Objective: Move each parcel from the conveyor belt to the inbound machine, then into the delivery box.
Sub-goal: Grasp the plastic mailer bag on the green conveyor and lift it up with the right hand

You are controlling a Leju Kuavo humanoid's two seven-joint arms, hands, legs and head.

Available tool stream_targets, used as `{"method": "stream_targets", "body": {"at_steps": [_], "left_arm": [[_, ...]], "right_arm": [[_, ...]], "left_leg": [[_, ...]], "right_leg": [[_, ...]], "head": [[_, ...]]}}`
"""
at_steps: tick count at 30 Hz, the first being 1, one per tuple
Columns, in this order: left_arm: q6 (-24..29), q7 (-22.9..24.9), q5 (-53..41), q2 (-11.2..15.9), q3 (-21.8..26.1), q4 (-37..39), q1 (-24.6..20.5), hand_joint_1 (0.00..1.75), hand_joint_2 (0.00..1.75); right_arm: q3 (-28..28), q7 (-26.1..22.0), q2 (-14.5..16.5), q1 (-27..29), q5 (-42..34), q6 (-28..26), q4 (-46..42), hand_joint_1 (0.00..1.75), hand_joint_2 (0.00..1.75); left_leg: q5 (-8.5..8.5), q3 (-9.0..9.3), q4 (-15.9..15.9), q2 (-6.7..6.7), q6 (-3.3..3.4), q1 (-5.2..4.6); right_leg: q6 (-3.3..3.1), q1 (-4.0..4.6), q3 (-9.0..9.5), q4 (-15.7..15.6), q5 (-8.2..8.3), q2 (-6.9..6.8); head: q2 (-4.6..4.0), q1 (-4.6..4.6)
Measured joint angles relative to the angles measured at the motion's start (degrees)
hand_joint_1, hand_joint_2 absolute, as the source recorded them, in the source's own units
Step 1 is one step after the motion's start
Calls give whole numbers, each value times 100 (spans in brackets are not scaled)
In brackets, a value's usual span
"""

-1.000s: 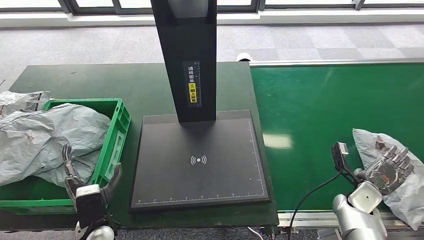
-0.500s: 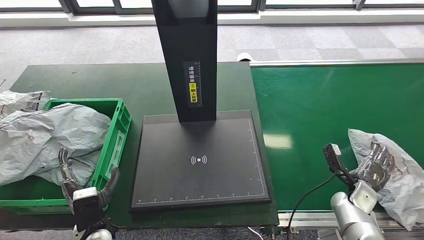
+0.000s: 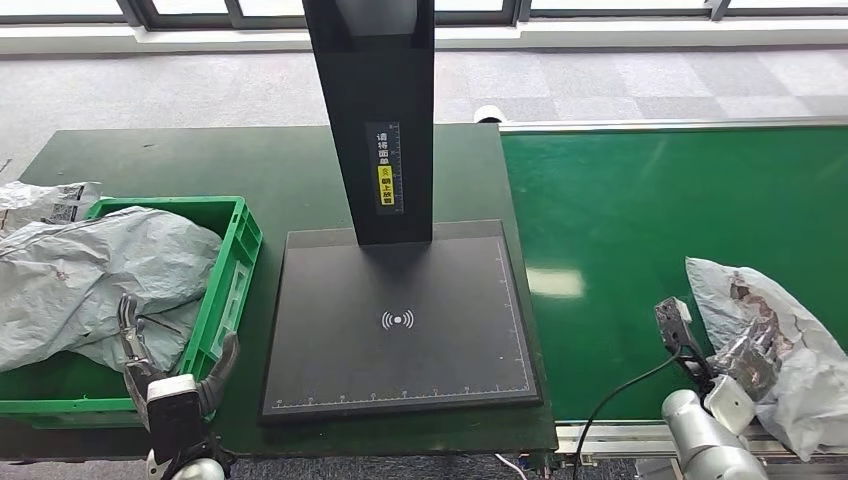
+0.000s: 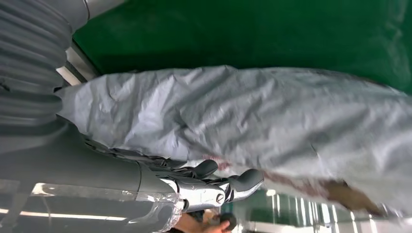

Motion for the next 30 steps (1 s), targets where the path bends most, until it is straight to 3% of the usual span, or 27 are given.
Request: {"method": "stream_targets", "body": {"at_steps": [6,19,26,30], "left_arm": [[0,2,-4,0,0,2,-1,0,175],[0,2,0,0,0,6,-1,0,175],[0,2,218,-4,0,85,-9,0,175],[-1,1,297,-4,0,138,-16,0,175]], "right_arm": [[-82,146,-24,-26,23,294,99,0,175],[-82,192,-35,-60,57,334,149,0,175],[-82,786,-98,-67,380,393,149,0,175],[-82,845,-130,-52,441,441,149,0,175]], "left_leg": [[0,3,0,1,0,0],[0,5,1,0,0,0],[0,9,2,-3,1,0],[0,11,3,-1,1,0]], "right_leg": [[0,1,1,0,0,1],[3,0,6,-1,2,0],[3,0,9,-3,2,-2],[3,0,10,-3,2,0]], "head": [[0,0],[0,0],[0,0],[0,0]]}}
